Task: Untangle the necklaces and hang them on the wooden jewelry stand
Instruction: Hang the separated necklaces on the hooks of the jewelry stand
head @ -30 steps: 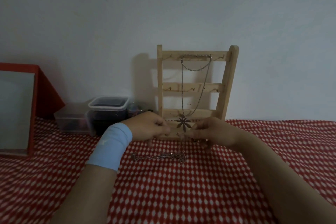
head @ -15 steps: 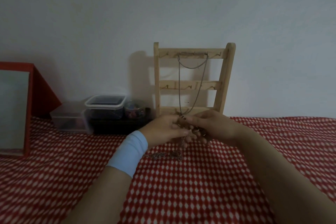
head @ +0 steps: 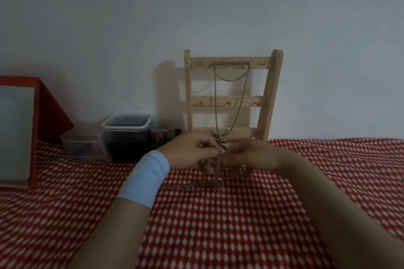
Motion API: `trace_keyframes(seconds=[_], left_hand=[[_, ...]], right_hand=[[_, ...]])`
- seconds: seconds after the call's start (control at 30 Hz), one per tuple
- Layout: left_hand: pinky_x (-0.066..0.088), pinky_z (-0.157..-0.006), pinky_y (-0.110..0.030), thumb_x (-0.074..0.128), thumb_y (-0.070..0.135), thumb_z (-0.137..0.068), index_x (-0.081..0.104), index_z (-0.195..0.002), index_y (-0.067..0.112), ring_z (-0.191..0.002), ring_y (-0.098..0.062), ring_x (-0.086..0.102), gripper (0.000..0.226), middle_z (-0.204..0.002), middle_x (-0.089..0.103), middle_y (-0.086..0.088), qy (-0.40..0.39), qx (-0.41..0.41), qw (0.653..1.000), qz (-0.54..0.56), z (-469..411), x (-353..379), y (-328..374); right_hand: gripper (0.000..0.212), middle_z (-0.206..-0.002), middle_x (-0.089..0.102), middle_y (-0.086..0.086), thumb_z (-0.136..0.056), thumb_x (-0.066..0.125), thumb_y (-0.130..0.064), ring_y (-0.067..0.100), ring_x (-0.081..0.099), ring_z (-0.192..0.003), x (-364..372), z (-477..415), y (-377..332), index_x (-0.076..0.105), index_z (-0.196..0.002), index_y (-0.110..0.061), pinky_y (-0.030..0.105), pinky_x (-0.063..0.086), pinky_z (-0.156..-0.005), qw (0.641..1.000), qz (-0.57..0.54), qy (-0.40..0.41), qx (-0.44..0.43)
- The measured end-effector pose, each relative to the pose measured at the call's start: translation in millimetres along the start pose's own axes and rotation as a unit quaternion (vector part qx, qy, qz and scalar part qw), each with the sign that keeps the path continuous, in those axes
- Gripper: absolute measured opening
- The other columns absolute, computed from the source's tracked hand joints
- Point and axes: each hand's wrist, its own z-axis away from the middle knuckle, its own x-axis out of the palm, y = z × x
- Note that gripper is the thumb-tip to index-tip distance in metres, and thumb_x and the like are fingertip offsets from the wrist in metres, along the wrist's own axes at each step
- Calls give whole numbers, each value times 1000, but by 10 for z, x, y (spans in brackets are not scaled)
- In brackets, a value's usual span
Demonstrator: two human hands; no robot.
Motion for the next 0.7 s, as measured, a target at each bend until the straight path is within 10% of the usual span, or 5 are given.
trace_keyframes(seconds=[0.47,0.7], left_hand=[[53,-75,-24,55,25,-97,70,-93,7,-61,-8,64,24,-82,73,-13,26,-15,997,-66,-27,-24,-47],[56,-87,-45,57,32,-96,73,-103,10,-90,-26,69,28,-100,73,-14,44,-60,982,172,-85,63,-160]], right_hand=[[9,-94,80,9,-91,72,-5,17,76,-87,169,-83,-29,78,-96,0,21,59,-78,975,-189,98,-69],[10,-90,78,12,-93,70,-7,22,76,-82,230,-100,-38,76,-91,1,28,61,-79,972,-187,120,-76]])
